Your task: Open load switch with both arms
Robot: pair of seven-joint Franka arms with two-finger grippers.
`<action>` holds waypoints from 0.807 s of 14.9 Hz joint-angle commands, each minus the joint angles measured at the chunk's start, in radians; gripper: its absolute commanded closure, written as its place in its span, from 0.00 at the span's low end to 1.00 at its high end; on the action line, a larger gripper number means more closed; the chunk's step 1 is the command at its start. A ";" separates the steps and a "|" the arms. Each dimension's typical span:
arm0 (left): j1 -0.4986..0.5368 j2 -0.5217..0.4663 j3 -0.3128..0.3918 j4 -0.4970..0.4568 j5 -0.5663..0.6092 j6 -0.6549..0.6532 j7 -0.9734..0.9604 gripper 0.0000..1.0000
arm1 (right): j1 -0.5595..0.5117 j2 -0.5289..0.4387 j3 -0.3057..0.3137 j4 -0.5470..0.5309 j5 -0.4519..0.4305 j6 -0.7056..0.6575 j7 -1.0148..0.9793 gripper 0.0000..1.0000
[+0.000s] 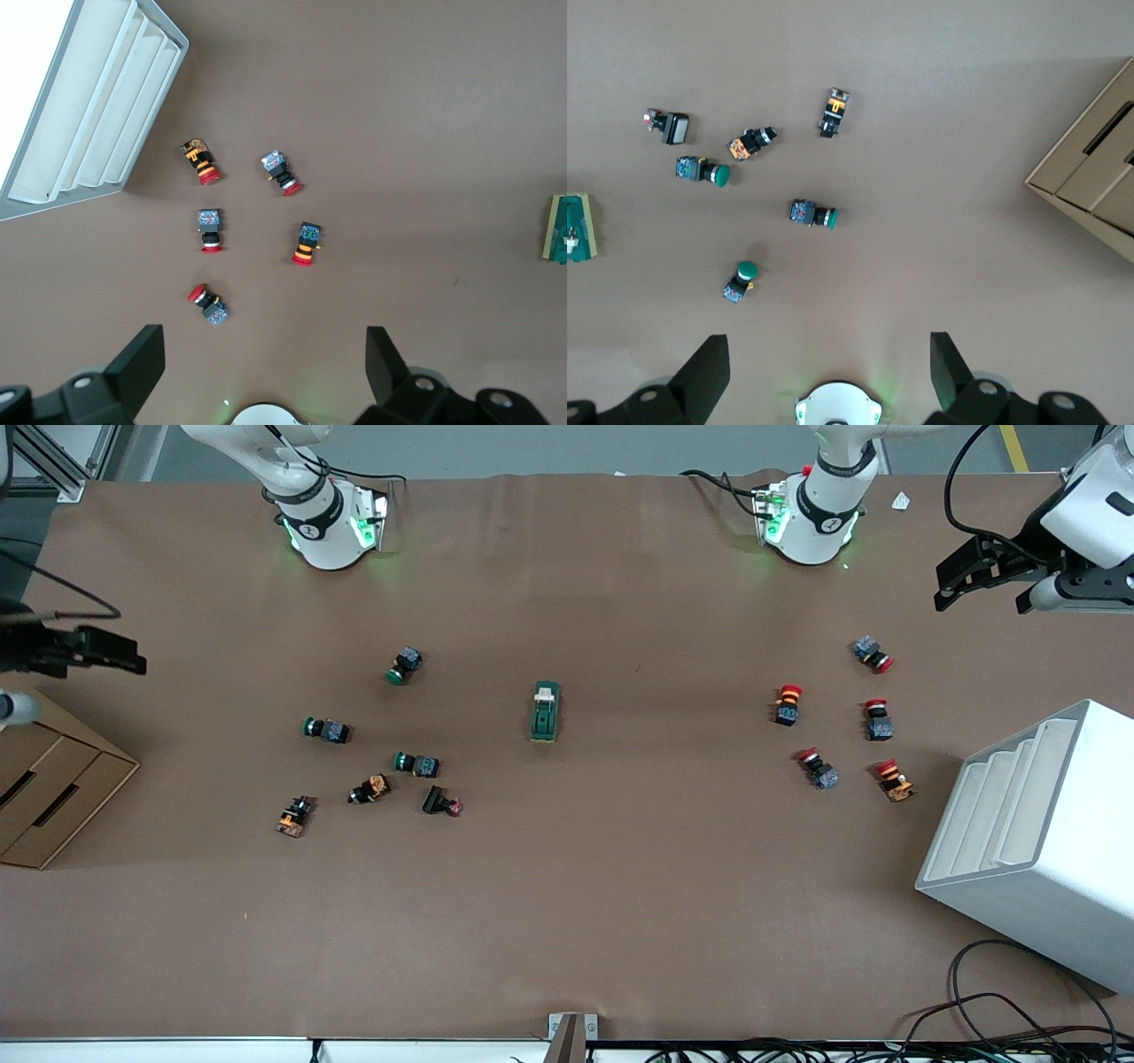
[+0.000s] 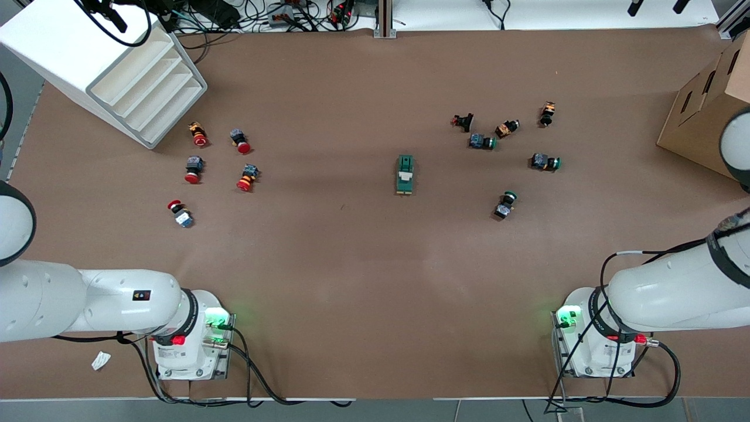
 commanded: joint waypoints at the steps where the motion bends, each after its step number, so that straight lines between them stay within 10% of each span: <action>1: -0.002 -0.022 0.005 -0.019 -0.002 0.000 -0.009 0.00 | 0.015 -0.128 -0.013 -0.129 0.004 0.043 -0.002 0.00; 12: 0.027 0.010 0.002 -0.003 0.001 0.037 0.007 0.00 | 0.032 -0.166 -0.047 -0.144 0.005 0.046 -0.002 0.00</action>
